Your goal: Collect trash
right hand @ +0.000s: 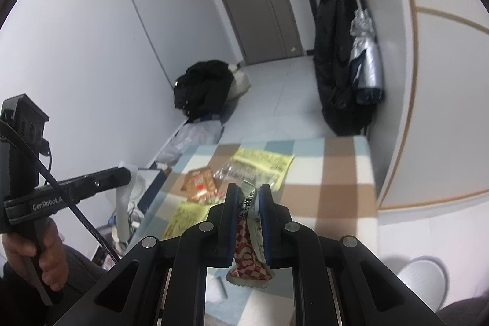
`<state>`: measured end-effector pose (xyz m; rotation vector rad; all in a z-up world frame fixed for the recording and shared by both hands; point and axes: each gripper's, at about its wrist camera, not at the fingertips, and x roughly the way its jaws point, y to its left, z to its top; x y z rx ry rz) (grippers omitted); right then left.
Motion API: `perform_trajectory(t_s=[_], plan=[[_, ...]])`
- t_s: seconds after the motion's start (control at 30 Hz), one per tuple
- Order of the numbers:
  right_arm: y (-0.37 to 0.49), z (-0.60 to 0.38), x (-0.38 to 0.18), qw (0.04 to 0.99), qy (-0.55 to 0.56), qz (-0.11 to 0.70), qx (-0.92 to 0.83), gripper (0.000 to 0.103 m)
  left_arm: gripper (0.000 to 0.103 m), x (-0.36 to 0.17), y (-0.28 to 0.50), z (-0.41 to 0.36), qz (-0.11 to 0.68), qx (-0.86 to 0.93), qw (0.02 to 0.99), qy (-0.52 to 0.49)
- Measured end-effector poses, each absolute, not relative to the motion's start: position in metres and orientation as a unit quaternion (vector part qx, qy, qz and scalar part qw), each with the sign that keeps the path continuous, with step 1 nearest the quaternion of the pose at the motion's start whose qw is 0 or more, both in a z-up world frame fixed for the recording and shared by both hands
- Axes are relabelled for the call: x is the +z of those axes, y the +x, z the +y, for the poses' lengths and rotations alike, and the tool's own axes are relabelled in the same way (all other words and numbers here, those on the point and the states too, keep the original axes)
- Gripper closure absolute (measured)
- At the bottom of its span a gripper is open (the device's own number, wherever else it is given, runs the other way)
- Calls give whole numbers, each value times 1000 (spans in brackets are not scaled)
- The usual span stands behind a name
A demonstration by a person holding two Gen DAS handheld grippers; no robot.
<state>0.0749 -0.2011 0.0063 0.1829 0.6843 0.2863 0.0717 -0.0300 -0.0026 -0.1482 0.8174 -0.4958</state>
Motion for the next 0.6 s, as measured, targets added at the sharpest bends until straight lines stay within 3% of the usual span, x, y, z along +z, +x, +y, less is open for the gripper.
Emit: perform_trajectory(t_s=[0.6], plan=[[45,-320,70,957,107,262,69,90,98,32,78,-138,389,-318,863,-46]])
